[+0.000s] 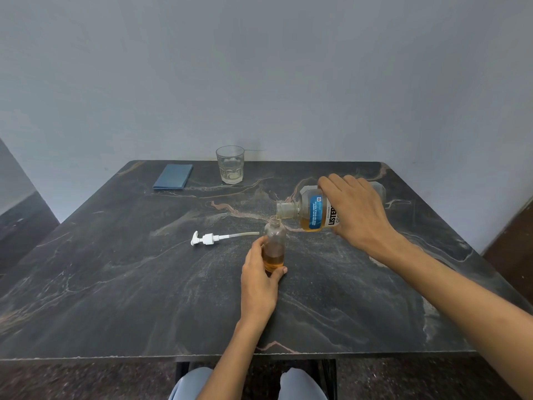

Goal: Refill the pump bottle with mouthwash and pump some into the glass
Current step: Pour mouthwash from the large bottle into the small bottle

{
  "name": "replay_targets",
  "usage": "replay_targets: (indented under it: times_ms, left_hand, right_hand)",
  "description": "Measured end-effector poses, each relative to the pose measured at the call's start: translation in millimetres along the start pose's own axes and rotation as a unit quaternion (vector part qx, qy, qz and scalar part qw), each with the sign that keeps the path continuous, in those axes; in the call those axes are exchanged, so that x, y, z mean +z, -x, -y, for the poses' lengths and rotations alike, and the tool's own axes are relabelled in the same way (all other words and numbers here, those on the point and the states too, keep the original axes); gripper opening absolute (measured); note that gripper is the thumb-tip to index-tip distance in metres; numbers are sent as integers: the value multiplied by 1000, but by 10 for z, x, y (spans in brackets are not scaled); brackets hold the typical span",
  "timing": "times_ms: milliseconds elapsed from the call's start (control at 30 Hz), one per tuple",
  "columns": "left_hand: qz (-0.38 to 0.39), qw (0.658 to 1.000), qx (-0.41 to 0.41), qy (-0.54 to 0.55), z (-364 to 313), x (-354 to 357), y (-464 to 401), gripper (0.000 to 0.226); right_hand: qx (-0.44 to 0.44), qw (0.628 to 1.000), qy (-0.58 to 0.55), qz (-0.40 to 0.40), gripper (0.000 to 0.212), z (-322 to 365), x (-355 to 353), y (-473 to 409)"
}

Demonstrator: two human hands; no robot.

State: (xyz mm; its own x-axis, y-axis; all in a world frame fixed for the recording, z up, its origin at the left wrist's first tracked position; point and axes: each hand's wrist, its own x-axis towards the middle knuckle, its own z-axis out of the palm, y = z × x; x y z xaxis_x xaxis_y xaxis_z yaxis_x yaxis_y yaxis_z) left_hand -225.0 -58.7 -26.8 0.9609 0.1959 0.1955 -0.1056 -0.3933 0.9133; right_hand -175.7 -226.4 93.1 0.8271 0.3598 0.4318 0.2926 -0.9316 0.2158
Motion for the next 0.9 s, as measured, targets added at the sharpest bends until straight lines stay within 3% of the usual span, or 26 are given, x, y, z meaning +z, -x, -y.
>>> replay_targets:
  times_ms: [900]
  left_hand:
    - [3,1000,2,3,-13,-4,9,66]
  right_hand:
    - [-2,1000,-6,0,63,-2,-15,7]
